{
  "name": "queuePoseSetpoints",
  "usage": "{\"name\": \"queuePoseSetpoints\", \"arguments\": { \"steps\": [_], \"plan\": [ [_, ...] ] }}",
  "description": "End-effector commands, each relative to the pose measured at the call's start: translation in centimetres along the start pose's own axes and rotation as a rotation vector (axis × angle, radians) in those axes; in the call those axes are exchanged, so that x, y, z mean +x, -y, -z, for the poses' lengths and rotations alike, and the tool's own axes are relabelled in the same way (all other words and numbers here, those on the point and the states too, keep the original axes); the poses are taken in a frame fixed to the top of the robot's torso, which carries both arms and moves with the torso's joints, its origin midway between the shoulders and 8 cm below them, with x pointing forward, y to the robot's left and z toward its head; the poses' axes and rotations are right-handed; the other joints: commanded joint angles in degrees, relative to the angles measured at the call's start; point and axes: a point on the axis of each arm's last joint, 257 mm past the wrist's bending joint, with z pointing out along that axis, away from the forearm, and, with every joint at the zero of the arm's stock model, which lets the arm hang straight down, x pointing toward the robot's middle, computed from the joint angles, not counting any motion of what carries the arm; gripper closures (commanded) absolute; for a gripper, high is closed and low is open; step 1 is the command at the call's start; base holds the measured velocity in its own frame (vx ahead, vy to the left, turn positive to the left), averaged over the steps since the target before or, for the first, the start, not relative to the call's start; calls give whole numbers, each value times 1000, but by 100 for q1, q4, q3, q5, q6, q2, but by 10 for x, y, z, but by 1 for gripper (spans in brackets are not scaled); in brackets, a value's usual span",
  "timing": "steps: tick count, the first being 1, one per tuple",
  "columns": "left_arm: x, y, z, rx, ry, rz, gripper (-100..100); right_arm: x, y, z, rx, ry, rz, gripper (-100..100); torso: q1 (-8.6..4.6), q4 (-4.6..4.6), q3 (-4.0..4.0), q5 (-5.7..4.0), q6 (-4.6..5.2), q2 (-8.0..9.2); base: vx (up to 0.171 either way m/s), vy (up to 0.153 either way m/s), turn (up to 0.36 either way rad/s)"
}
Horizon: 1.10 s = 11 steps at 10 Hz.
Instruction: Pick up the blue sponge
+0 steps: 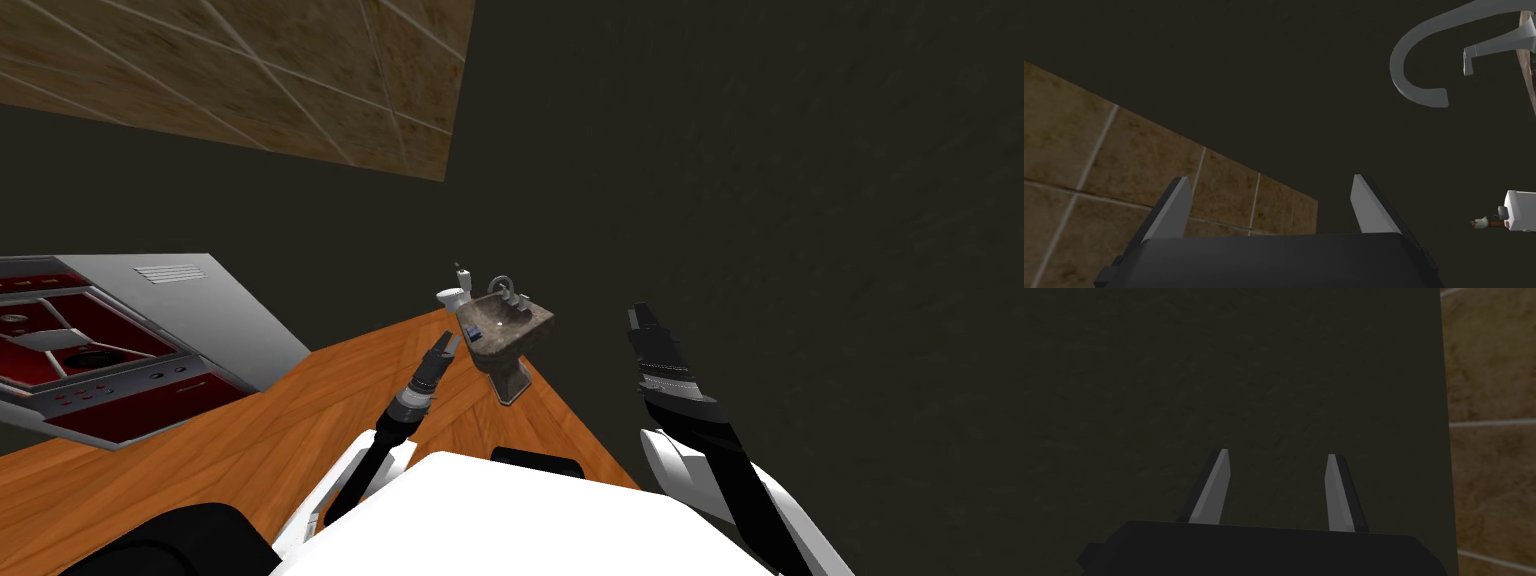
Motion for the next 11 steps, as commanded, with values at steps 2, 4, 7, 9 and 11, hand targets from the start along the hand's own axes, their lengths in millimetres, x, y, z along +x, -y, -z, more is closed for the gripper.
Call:
{"name": "queuePoseSetpoints", "arguments": {
  "steps": [2, 4, 7, 9, 11],
  "plan": [
    [2, -14, 16, -53, -76, 16, -100, 0, 0, 0, 0, 0, 0, 0, 0, 0, 0, 0, 0, 0, 16, -16, -38],
    [4, -14, 16, -55, -93, 45, -100, 0, 0, 0, 0, 0, 0, 0, 0, 0, 0, 0, 0, -1, 13, -9, -9],
    [5, -33, 40, -140, -192, 55, -100, 0, 0, 0, 0, 0, 0, 0, 1, 0, 0, 0, 0, 0, 15, -15, -46],
    [7, -33, 40, -146, -212, 90, -100, 0, 0, 0, 0, 0, 0, 0, 0, 0, 0, 0, 0, -1, 13, -9, -11],
    [7, -42, 53, -198, -273, 107, -100, 0, 0, 0, 0, 0, 0, 0, 0, 0, 0, 0, 0, 1, 15, -15, -46]
  ]
}}
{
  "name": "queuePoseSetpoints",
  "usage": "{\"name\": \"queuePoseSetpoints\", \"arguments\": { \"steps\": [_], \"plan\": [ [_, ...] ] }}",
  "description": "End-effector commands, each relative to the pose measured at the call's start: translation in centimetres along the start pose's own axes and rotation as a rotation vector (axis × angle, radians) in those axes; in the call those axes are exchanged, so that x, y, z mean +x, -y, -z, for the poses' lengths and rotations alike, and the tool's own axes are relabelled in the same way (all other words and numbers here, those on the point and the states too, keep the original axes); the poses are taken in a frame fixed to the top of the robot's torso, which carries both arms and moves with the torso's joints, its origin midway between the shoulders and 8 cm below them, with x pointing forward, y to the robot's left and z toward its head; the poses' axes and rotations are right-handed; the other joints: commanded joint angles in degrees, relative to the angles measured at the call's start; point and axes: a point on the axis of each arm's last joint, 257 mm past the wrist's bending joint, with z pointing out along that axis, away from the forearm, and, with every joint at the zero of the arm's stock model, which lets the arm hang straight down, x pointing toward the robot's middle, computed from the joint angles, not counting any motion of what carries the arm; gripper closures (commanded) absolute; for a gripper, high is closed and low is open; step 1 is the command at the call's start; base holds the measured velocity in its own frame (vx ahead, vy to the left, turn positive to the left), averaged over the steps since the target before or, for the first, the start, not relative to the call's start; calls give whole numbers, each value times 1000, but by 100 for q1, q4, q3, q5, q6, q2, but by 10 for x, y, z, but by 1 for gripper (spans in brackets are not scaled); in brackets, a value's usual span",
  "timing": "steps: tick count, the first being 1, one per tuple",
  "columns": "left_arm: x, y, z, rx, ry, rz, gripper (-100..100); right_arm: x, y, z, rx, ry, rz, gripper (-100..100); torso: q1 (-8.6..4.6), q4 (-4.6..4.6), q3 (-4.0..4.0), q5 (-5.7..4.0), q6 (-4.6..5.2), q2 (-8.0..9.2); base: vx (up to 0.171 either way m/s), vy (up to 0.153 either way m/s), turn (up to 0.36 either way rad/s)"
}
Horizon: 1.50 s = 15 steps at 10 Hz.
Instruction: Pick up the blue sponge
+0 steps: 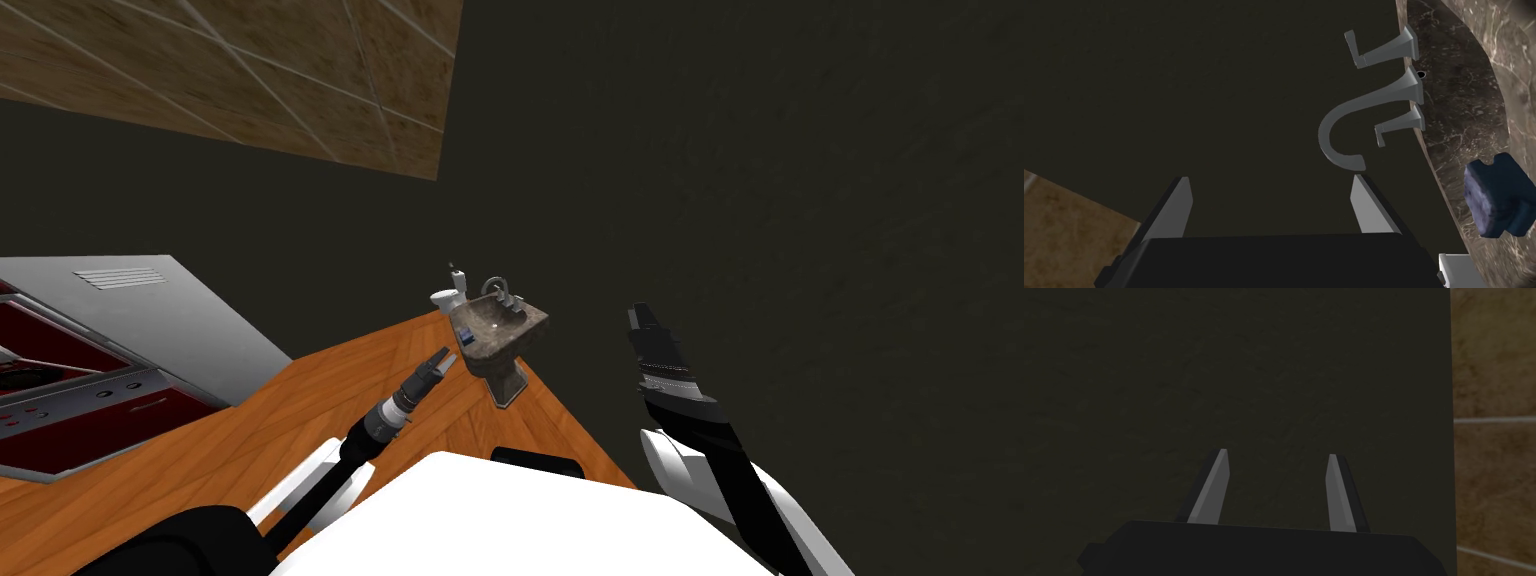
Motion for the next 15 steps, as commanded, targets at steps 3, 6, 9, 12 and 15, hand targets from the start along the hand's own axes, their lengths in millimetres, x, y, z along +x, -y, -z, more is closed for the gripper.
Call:
{"name": "queuePoseSetpoints", "arguments": {
  "steps": [3, 6, 9, 12, 15],
  "plan": [
    [3, -13, 12, -65, -74, 39, -100, 0, 0, 0, 0, 0, 0, 0, 1, 0, 0, 0, 1, 0, 14, -11, -24],
    [4, -24, 24, -126, -132, 70, -100, 0, 0, 0, 0, 0, 0, 0, 1, 0, 0, 0, 1, -1, 14, -12, -30],
    [4, -36, 37, -192, -188, 108, -100, 0, 0, 0, 0, 0, 0, 0, -1, -1, -2, 0, 0, -3, 17, -14, -29],
    [3, -47, 49, -261, -242, 139, -100, 0, 0, 0, 0, 0, 0, 0, 0, 0, -1, 0, 1, -2, 15, -11, -30],
    [1, -58, 63, -334, -292, 170, -100, 0, 0, 0, 0, 0, 0, 0, 0, 0, -1, 0, 0, -2, 14, -11, -30]
  ]
}}
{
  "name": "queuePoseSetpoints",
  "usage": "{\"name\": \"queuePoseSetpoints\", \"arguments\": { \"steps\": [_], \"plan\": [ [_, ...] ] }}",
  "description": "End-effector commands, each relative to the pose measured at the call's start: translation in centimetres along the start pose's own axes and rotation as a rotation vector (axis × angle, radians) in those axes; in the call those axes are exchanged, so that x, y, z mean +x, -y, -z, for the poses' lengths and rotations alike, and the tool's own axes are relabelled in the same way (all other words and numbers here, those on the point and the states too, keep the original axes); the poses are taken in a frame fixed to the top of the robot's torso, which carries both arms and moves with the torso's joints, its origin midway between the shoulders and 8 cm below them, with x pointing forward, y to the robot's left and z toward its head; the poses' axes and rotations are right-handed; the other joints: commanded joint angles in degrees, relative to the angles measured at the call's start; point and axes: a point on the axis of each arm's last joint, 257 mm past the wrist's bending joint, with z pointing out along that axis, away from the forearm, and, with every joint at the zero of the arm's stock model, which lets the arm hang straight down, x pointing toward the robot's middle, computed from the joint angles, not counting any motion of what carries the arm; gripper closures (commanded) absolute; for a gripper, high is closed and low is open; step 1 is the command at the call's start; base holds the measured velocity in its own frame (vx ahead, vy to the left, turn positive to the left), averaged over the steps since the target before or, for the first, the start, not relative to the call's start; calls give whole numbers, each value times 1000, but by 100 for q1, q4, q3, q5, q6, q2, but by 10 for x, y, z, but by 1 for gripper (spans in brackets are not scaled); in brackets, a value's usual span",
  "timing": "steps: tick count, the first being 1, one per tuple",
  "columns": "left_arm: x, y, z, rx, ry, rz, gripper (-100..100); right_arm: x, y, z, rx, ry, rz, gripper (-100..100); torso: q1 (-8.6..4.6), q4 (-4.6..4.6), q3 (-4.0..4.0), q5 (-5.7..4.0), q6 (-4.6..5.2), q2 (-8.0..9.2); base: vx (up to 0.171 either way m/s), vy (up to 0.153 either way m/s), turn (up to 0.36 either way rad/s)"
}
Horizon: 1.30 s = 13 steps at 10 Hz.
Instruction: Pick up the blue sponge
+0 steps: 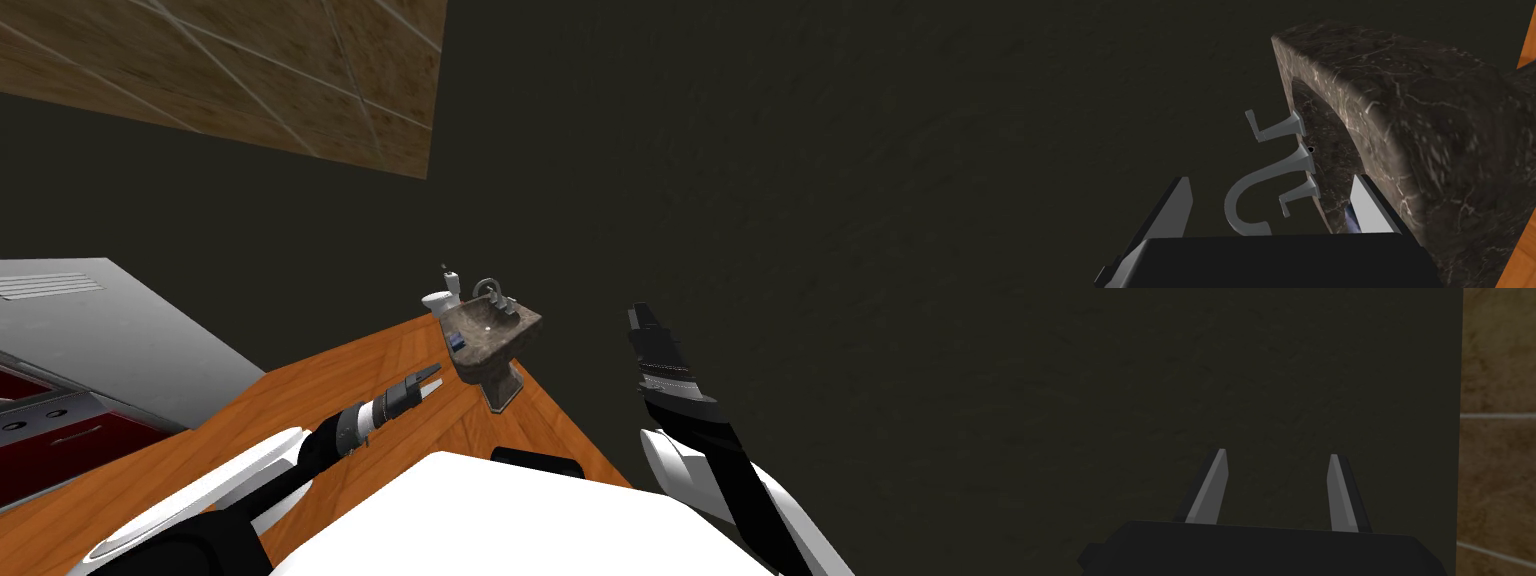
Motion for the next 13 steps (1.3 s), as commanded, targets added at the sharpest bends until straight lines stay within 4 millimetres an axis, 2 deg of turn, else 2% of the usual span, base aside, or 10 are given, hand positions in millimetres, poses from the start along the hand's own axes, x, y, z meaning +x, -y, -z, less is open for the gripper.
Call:
{"name": "queuePoseSetpoints", "arguments": {
  "steps": [1, 3, 4, 6, 7, 9, 10, 12, 13],
  "plan": [
    [-3, -14, 11, -67, -28, 15, -100, 0, 0, 0, 0, 0, 0, 0, 0, 0, 0, 0, 0, 0, 15, -18, -60],
    [-2, -14, 10, -79, -49, 47, -100, 0, 0, 0, 0, 0, 0, 0, -3, -1, -2, -1, 1, -3, 15, -11, -15],
    [-6, -28, 21, -143, -72, 52, -100, 0, 0, 0, 0, 0, 0, 0, 0, 0, 0, 0, -1, -1, 22, -11, -61],
    [-6, -27, 20, -155, -89, 82, -100, 0, 0, 0, 0, 0, 0, 0, -1, -1, -2, 0, 1, -4, 14, -10, -15],
    [-11, -40, 32, -220, -108, 89, -100, 0, 0, 0, 0, 0, 0, 0, -1, 0, 0, 0, -1, 0, 15, -16, -55],
    [-10, -40, 30, -233, -123, 116, -100, 0, 0, 0, 0, 0, 0, 0, -3, -1, -2, 0, 1, -3, 15, -12, -19],
    [-17, -52, 42, -298, -138, 123, -100, 0, 0, 0, 0, 0, 0, 0, -1, 0, -1, 0, -1, -1, 18, -17, -56],
    [-16, -51, 40, -311, -152, 149, -100, 0, 0, 0, 0, 0, 0, 0, -3, -1, -2, -1, 0, -3, 13, -10, -18],
    [-24, -62, 52, -375, -164, 153, -100, 0, 0, 0, 0, 0, 0, 0, 0, 0, 0, 0, -1, 0, 16, -14, -58]
  ]
}}
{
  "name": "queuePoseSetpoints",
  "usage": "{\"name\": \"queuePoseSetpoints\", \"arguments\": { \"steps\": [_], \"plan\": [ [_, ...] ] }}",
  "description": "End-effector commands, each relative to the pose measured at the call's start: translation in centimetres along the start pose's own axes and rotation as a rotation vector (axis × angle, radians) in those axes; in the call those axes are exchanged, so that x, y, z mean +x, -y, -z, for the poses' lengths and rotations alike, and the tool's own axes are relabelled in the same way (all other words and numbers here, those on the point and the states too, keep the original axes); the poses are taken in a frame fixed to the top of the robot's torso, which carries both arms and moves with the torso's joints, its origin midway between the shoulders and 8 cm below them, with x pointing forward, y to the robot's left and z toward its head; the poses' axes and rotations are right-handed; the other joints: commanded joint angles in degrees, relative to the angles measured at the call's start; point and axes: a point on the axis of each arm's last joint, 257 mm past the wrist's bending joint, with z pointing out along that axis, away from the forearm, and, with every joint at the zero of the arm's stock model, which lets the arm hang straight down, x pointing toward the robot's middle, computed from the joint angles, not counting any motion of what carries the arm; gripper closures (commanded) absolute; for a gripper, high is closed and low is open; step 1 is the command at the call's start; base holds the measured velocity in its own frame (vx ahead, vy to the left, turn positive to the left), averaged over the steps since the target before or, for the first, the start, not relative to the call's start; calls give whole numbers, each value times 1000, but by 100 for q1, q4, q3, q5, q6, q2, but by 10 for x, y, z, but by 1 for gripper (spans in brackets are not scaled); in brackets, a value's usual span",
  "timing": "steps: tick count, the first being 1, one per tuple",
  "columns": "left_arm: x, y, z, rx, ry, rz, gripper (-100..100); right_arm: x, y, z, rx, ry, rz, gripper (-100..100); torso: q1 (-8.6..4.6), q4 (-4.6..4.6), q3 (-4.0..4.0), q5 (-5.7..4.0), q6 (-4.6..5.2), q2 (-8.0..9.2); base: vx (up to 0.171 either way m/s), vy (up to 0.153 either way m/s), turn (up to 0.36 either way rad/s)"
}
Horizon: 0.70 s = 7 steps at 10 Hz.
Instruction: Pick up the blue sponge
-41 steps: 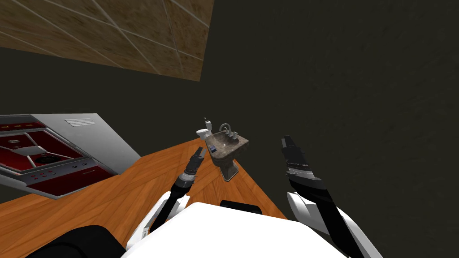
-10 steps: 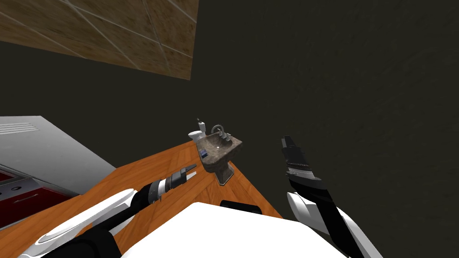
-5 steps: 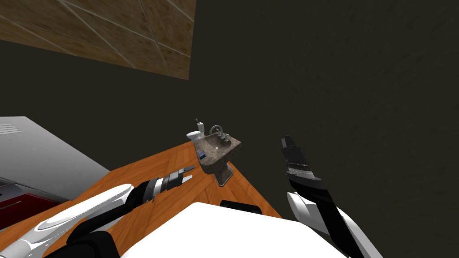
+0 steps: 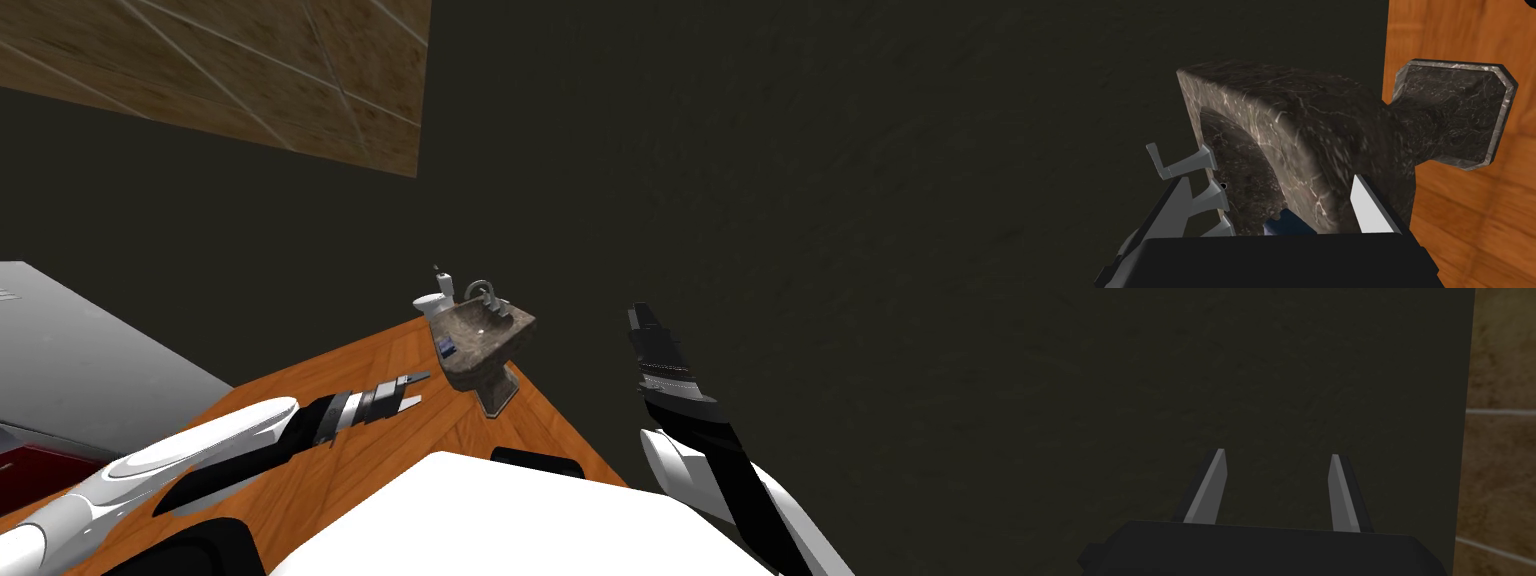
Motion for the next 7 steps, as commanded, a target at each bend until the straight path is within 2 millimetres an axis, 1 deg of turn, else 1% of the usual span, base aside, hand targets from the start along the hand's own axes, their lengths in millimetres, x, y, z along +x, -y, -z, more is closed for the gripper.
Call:
{"name": "queuePoseSetpoints", "arguments": {
  "steps": [1, 2, 3, 5, 6, 7],
  "plan": [
    [-2, -6, 3, -43, -19, 27, -100, 0, 0, 0, 0, 0, 0, 0, 0, 0, 0, 0, 0, 0, 20, -12, -32],
    [-2, -6, 3, -43, -19, 37, -100, 0, 0, 0, 0, 0, 0, 0, 0, 0, -1, 0, -2, -1, 10, -4, 5],
    [-10, -19, 11, -107, -26, 46, -100, 0, 0, 0, 0, 0, 0, 0, 2, 1, 1, 1, -3, 2, 21, -16, -53],
    [-10, -17, 10, -118, -36, 70, -100, 0, 0, 0, 0, 0, 0, 0, 0, 0, -1, 0, -2, -1, 14, -8, -18],
    [-19, -28, 18, -181, -39, 80, -100, 0, 0, 0, 0, 0, 0, 0, 2, 1, 2, 1, -3, 3, 15, -11, -51],
    [-20, -27, 17, -192, -49, 92, -100, 0, 0, 0, 0, 0, 0, 0, 1, 0, 0, 1, -1, 1, 19, -11, -38]
  ]
}}
